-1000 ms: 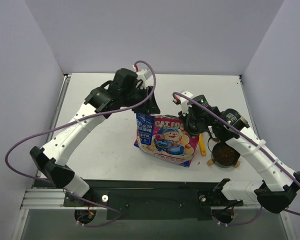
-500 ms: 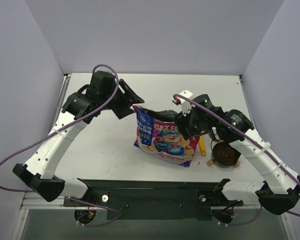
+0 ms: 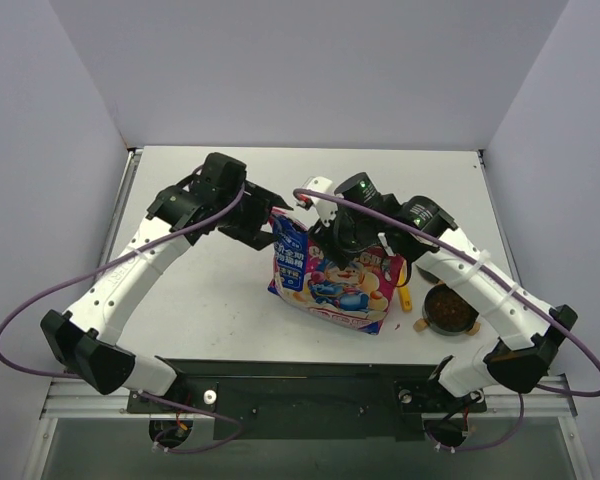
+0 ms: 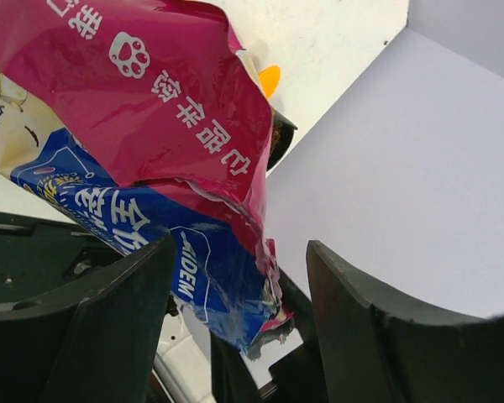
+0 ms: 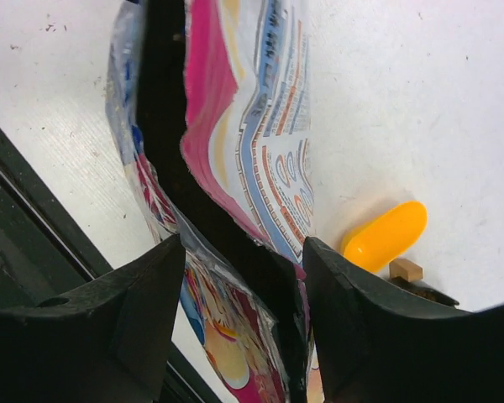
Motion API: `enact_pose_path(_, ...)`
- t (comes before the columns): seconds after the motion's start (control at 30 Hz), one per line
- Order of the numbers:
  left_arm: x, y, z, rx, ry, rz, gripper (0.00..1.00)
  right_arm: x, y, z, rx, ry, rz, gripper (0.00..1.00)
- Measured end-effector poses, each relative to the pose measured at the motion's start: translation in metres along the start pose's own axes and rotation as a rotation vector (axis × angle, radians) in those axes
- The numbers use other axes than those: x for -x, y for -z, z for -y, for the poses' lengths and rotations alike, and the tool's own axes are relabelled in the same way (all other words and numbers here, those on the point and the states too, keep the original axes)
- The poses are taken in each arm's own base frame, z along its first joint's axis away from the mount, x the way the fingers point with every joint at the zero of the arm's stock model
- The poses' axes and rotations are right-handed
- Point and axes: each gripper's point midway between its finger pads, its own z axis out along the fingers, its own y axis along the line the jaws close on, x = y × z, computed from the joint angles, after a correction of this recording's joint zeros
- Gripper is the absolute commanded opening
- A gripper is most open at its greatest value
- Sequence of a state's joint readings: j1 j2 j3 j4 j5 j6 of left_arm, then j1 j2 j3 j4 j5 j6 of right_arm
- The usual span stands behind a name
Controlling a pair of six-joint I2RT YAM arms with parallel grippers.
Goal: Serve the pet food
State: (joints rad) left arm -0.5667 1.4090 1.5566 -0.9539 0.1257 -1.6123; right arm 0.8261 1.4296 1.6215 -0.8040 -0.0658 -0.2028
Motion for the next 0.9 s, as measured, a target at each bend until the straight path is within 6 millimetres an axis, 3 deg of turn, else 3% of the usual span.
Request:
enact_pose_path(0.03, -0.002, -0.003, 0.0, 0.012, 0.021, -0.005, 0.67, 0.001, 0.0, -0.003, 0.008, 0.017, 0.002, 0.55)
enact_pose_path(0.13, -0.009, -0.008, -0.002, 0.05, 0.073, -0.012, 0.43, 0.003, 0.002, -0.01, 0.029, 0.073, 0.013, 0.59)
enact_pose_path(0.27, -0.018, -0.008, -0.008, 0.081, 0.136, -0.021, 0.31, 0.006, 0.004, -0.018, 0.05, 0.121, 0.025, 0.58)
enact_pose_path(0.5, -0.014, -0.01, -0.009, 0.091, 0.181, -0.001, 0.25, 0.021, -0.01, -0.019, 0.003, 0.156, 0.043, 0.52)
enact_pose_path(0.53, -0.013, -0.01, -0.01, 0.092, 0.182, 0.002, 0.25, 0.022, -0.013, -0.018, -0.007, 0.158, 0.042, 0.52)
enact_pose_path(0.63, -0.011, -0.011, -0.009, 0.09, 0.185, 0.008, 0.41, 0.025, -0.02, -0.015, -0.031, 0.16, 0.03, 0.52)
enact_pose_path(0.73, -0.007, -0.011, -0.009, 0.089, 0.187, 0.016, 0.42, 0.03, -0.023, -0.013, -0.035, 0.153, 0.032, 0.5)
enact_pose_path(0.9, 0.006, -0.018, -0.009, 0.091, 0.167, 0.051, 0.23, 0.032, -0.028, -0.009, -0.051, 0.124, 0.021, 0.42)
